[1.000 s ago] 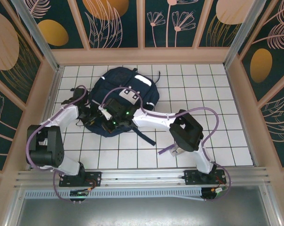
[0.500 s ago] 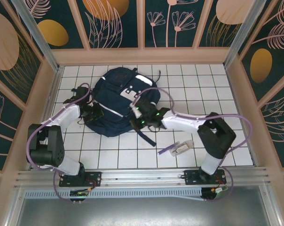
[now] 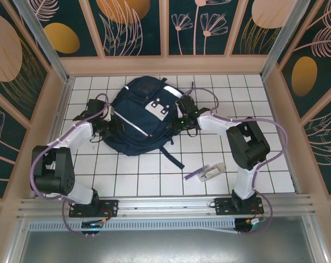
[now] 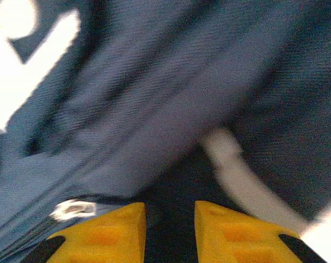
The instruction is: Pack the student bag
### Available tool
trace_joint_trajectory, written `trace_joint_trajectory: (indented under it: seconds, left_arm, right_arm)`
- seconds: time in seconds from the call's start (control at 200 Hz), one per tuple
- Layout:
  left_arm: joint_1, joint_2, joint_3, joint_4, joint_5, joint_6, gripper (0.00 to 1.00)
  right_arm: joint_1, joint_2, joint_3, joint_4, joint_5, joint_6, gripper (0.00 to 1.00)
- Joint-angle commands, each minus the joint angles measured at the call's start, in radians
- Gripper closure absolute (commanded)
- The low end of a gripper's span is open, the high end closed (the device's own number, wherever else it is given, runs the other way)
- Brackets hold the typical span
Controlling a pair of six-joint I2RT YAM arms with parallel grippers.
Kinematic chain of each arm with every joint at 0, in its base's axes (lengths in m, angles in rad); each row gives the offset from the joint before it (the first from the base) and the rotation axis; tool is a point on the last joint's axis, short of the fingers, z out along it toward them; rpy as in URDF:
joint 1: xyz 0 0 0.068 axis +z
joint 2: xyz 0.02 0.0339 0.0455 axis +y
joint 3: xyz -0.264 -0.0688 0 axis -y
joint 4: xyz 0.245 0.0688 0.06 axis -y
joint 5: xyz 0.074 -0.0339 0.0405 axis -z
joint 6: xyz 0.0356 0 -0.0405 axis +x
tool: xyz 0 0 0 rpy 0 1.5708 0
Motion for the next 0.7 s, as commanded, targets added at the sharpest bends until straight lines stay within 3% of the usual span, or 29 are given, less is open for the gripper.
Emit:
trace_joint_trajectory:
  seconds: [0.0, 0.075, 0.31, 0.48, 0.696]
  left_arm:
    - [-0.153, -0.115, 0.031, -0.015, -0.064, 0.160, 0.52]
    - [-0.299, -0.149, 0.072, 0.003, -0.225, 0.237, 0.46]
    - [-0.516, 0.028, 0.309, -0.043, -0.278, 0.253, 0.41]
    - [-0.567, 0.280, 0.480, -0.150, -0.356, 0.131, 0.41]
    - [-0.579, 0.404, 0.523, -0.226, -0.485, -0.017, 0.39]
  right_arm:
    - [-0.036, -0.072, -0.018, -0.084, 0.157, 0.021, 0.63]
    - [-0.036, -0.151, -0.067, -0.064, 0.181, -0.005, 0.59]
    - [-0.063, -0.411, -0.231, 0.050, 0.255, 0.010, 0.54]
    - [-0.088, -0.543, -0.323, 0.103, 0.272, 0.058, 0.53]
    - [-0.088, -0.657, -0.415, 0.148, 0.163, 0.062, 0.49]
